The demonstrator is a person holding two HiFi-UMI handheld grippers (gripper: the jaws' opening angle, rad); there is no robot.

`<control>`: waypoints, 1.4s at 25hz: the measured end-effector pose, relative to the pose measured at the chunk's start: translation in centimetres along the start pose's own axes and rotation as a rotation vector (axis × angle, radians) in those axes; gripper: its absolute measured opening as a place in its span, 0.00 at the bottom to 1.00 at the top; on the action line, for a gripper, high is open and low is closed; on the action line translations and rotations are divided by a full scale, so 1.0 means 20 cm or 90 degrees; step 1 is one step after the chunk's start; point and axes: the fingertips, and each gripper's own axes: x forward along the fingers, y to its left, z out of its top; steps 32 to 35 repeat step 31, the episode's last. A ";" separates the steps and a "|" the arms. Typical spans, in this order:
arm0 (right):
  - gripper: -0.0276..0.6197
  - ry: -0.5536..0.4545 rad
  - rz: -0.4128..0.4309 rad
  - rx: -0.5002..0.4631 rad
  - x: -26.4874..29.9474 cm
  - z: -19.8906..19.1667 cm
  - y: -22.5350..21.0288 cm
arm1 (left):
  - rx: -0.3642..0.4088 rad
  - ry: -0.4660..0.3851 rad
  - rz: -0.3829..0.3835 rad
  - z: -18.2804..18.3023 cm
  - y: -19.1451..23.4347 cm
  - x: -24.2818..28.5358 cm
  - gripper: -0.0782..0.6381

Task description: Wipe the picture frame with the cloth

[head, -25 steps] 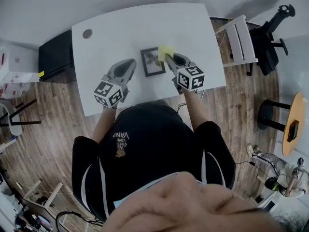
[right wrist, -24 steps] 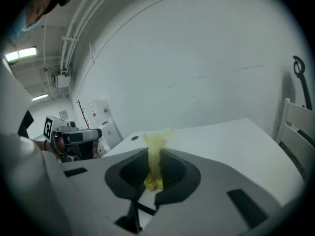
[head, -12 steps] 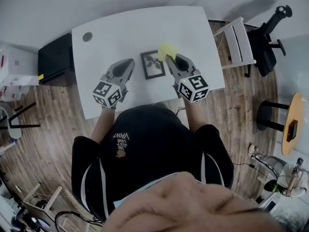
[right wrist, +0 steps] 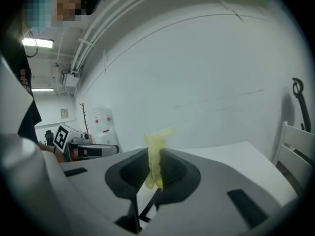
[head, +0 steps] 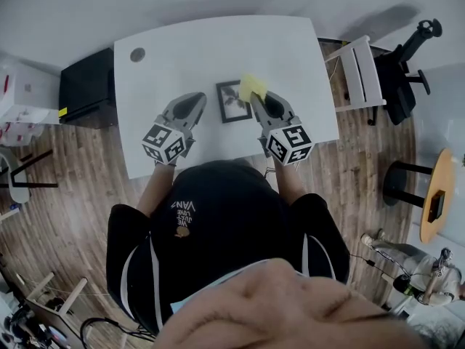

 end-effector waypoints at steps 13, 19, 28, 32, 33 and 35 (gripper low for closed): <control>0.11 0.020 -0.017 0.000 0.00 -0.05 -0.01 | -0.005 0.003 -0.005 -0.02 -0.01 0.00 0.13; 0.11 0.024 -0.021 0.007 -0.01 -0.06 -0.01 | -0.005 0.006 -0.007 -0.02 -0.02 0.00 0.13; 0.11 0.025 -0.019 0.010 -0.01 -0.05 -0.01 | -0.007 0.011 -0.010 -0.03 -0.03 0.00 0.13; 0.11 0.026 -0.019 0.010 0.00 -0.05 -0.01 | -0.008 0.010 -0.008 -0.03 -0.03 0.00 0.13; 0.11 0.026 -0.019 0.010 0.00 -0.05 -0.01 | -0.008 0.010 -0.008 -0.03 -0.03 0.00 0.13; 0.11 0.026 -0.019 0.010 0.00 -0.05 -0.01 | -0.008 0.010 -0.008 -0.03 -0.03 0.00 0.13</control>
